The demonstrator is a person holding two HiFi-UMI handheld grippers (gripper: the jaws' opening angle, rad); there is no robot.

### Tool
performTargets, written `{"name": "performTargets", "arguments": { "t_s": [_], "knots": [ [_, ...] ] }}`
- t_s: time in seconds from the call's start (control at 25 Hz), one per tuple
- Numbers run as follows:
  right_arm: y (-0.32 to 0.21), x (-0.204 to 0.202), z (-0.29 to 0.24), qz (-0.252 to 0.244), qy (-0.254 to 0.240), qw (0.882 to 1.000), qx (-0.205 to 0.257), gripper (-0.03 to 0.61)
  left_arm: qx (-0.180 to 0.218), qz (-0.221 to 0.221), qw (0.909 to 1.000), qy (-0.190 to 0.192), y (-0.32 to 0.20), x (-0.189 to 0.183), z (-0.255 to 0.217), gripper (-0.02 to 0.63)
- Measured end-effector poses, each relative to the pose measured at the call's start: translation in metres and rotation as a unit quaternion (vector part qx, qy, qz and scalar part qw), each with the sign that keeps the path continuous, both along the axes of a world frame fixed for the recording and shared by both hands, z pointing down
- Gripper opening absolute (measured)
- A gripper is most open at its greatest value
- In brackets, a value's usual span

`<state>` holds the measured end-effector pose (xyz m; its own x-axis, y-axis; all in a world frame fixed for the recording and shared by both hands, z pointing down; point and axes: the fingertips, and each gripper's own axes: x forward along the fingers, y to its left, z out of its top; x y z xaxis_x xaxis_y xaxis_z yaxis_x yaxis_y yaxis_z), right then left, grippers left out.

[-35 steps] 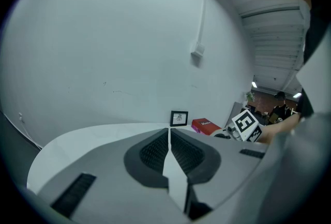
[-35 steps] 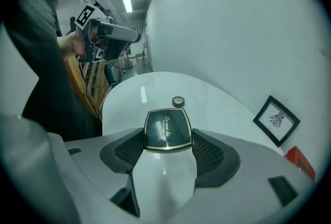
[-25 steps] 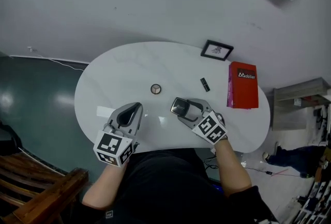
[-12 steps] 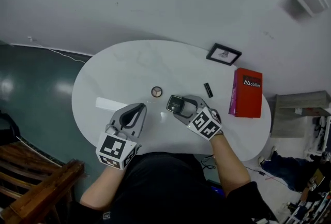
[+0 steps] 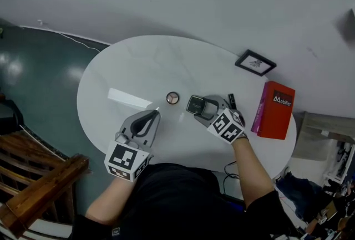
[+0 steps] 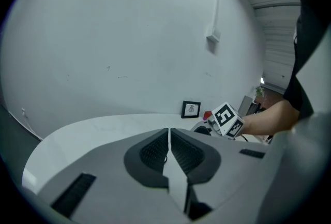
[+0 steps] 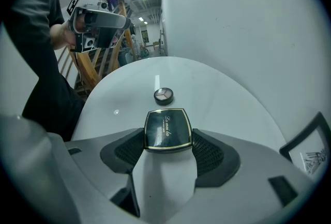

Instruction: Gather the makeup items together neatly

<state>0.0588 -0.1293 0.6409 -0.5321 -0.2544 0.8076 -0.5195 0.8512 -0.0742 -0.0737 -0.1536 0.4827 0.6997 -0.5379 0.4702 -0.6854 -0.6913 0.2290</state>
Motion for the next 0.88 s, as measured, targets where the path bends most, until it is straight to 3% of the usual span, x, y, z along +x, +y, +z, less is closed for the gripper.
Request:
{"name": "performTargets", "arguments": {
  "t_s": [0.88],
  "knots": [
    [-0.002, 0.001, 0.023, -0.049, 0.015, 0.999, -0.011, 0.264, -0.022, -0.014, 0.9997, -0.006, 0.011, -0.001, 0.008, 0.025]
  ]
}}
